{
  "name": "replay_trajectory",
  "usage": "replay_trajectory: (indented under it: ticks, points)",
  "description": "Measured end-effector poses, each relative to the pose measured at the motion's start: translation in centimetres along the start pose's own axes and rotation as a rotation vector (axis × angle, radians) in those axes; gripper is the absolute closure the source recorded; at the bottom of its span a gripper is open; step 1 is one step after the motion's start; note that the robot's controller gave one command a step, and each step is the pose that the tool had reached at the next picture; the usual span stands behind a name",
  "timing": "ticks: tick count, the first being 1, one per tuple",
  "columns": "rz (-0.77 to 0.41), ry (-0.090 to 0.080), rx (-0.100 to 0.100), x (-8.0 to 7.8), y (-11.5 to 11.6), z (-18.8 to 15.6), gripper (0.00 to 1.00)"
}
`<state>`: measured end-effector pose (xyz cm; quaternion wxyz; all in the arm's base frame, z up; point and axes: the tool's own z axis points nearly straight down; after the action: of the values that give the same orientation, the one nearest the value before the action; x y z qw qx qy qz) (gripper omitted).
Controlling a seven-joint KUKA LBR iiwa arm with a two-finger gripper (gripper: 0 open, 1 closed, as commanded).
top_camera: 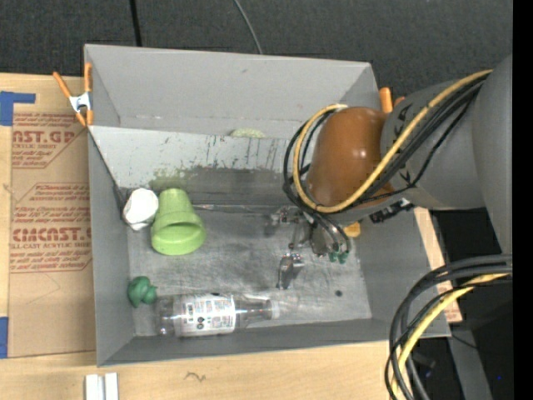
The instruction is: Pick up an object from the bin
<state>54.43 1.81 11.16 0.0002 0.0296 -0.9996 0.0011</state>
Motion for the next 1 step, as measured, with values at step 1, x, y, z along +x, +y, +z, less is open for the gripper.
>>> replay_trajectory:
  ticks: [1]
  points:
    - [0.042, 0.001, -0.003, -0.41, 3.62, -1.26, 0.0]
